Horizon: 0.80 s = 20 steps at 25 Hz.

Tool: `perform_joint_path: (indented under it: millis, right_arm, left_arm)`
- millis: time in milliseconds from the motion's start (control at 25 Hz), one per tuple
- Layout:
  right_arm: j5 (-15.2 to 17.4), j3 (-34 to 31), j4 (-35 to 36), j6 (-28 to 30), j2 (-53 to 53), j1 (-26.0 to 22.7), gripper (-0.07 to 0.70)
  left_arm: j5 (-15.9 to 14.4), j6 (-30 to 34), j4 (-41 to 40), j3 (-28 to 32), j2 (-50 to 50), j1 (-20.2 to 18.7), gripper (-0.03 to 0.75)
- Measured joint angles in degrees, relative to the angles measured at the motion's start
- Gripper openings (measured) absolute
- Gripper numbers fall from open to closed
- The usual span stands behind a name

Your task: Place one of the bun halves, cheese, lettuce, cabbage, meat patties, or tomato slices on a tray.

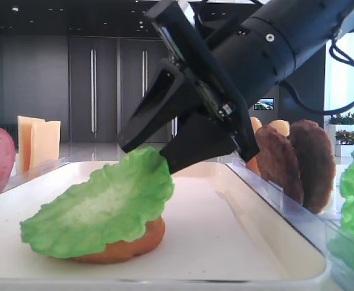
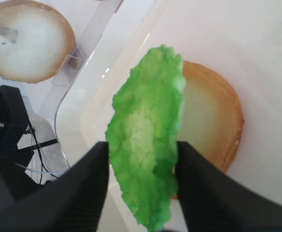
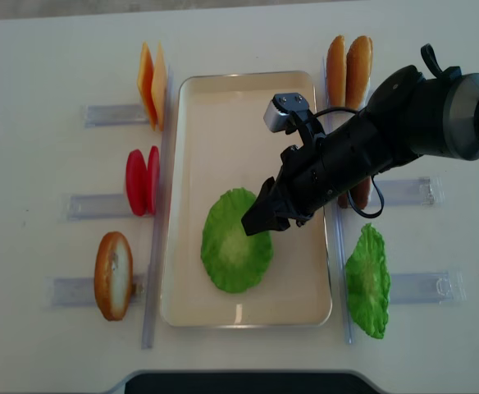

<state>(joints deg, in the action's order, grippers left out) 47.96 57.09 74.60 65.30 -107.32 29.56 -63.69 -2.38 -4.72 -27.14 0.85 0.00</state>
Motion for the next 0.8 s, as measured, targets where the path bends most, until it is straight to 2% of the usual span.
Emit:
perform_joint_path:
  millis: [200, 320, 520, 640, 680, 720, 800]
  right_arm:
    - [-1.03, 0.0, -0.16, -0.05, 0.0, 0.0, 0.453]
    - [-2.83, 0.0, -1.61, -0.58, 0.55, 0.0, 0.471]
    - [-7.92, 0.0, -10.38, -6.21, 5.78, 0.0, 0.475]
    - [-8.34, 0.0, -17.67, -12.4, 10.86, 0.0, 0.475]
    - [-7.6, 0.0, -20.29, -15.63, 12.41, 0.0, 0.475]
    - [-7.38, 0.0, -24.15, -18.92, 14.27, 0.0, 0.475]
    - [-5.87, 0.0, -34.47, -29.15, 18.11, 0.0, 0.47]
  left_arm:
    - [0.0, 0.0, 0.0, 0.0, 0.0, 0.0, 0.219]
    - [0.0, 0.0, 0.0, 0.0, 0.0, 0.0, 0.219]
    - [0.0, 0.0, 0.0, 0.0, 0.0, 0.0, 0.219]
    - [0.0, 0.0, 0.0, 0.0, 0.0, 0.0, 0.219]
    - [0.0, 0.0, 0.0, 0.0, 0.0, 0.0, 0.219]
    - [0.0, 0.0, 0.0, 0.0, 0.0, 0.0, 0.219]
    - [0.0, 0.0, 0.0, 0.0, 0.0, 0.0, 0.219]
